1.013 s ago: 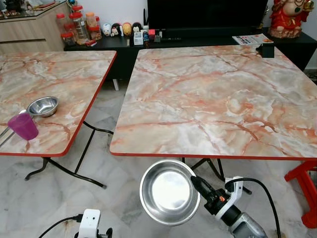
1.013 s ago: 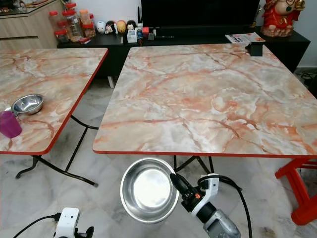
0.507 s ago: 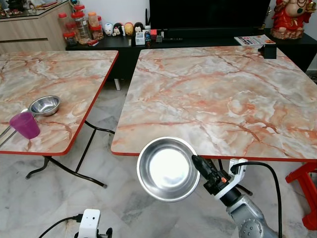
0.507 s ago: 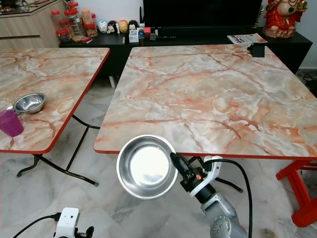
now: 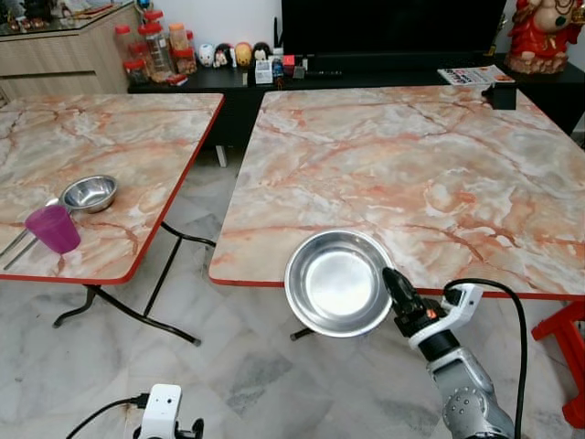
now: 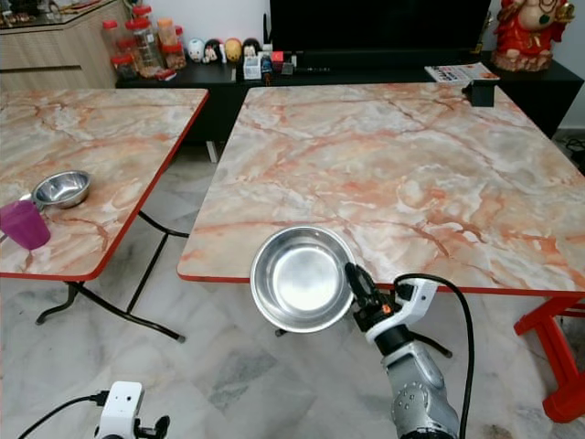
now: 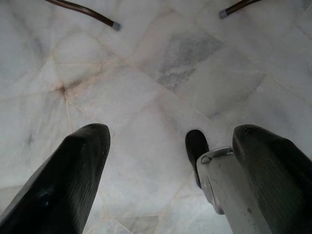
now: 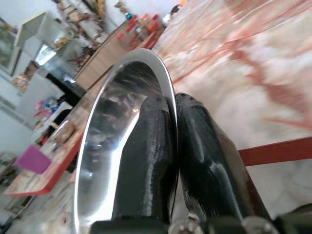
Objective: Setting the table
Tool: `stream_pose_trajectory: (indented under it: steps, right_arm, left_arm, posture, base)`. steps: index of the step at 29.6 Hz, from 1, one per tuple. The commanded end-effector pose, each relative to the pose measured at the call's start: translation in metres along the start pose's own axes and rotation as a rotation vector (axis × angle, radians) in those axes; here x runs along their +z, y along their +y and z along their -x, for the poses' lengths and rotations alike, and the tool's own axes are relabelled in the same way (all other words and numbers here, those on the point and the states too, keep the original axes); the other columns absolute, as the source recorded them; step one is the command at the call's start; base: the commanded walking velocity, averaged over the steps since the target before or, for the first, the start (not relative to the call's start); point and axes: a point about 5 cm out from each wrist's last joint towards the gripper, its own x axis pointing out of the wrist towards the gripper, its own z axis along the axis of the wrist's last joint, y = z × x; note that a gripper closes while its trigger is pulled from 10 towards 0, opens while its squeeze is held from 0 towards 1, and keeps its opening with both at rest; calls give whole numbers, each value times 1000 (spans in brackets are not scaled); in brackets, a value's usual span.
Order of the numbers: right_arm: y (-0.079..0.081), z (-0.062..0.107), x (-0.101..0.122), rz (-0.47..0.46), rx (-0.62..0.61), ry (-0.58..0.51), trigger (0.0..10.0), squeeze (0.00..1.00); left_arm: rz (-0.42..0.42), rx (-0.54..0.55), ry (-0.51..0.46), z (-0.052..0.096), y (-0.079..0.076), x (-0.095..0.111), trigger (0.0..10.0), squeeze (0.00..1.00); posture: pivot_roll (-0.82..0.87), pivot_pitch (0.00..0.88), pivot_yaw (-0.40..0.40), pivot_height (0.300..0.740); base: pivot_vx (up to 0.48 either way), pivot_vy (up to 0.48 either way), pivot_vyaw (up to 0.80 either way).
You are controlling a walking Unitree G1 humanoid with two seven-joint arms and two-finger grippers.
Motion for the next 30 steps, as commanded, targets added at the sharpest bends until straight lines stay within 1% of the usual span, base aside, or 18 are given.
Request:
stream_pose_trajectory:
  steps: [1,2,4,6,9,13,15,17,19,20,24,30]
  right_arm:
    - [-12,3,9,19,-78,-33,10000,0]
    - [-15,3,14,29,-93,-45,10000,0]
    - [-18,2,17,43,-113,-52,10000,0]
    - [-25,1,26,49,-190,-102,10000,0]
    - [-28,1,29,61,-225,-125,10000,0]
    - [-36,3,40,65,-300,-186,10000,0]
    - [-43,4,47,61,-368,-212,10000,0]
    - [-43,4,47,61,-368,-212,10000,0]
    - [-48,1,57,59,-427,-254,10000,0]
    - [-49,0,60,54,-437,-266,10000,0]
    - [-49,-2,63,40,-452,-280,10000,0]
    - [-51,-5,59,27,-494,-268,10000,0]
  left_arm:
    - [-9,8,13,2,5,-3,10000,0]
    - [-6,9,9,1,5,-2,10000,0]
    - [-4,11,6,1,5,-2,10000,0]
    - [-9,11,10,2,7,-3,10000,0]
    - [-10,11,13,2,7,-4,10000,0]
    - [-15,8,16,2,6,-4,10000,0]
    - [-14,5,14,2,5,-4,10000,0]
    - [-14,5,14,2,5,-4,10000,0]
    - [-14,-2,16,2,2,-4,10000,0]
    - [-13,-2,17,1,1,-4,10000,0]
    - [-14,-2,19,2,1,-5,10000,0]
    - [-9,4,8,2,2,-4,10000,0]
  posture:
    - [-2,0,65,740]
    - [-3,0,57,740]
    - [-7,0,58,740]
    - [-31,0,63,740]
    - [-35,0,68,740]
    - [-44,0,66,740]
    - [-48,0,64,740]
    - [-48,0,64,740]
    - [-55,0,62,740]
    - [-56,0,62,740]
    - [-56,0,61,740]
    - [-49,0,61,740]
  base:
    - [0,0,0]
    - [0,0,0]
    - [0,0,0]
    - [0,0,0]
    - [0,0,0]
    - [0,0,0]
    - [0,0,0]
    - [0,0,0]
    - [0,0,0]
    - [0,0,0]
    - [0,0,0]
    - [0,0,0]
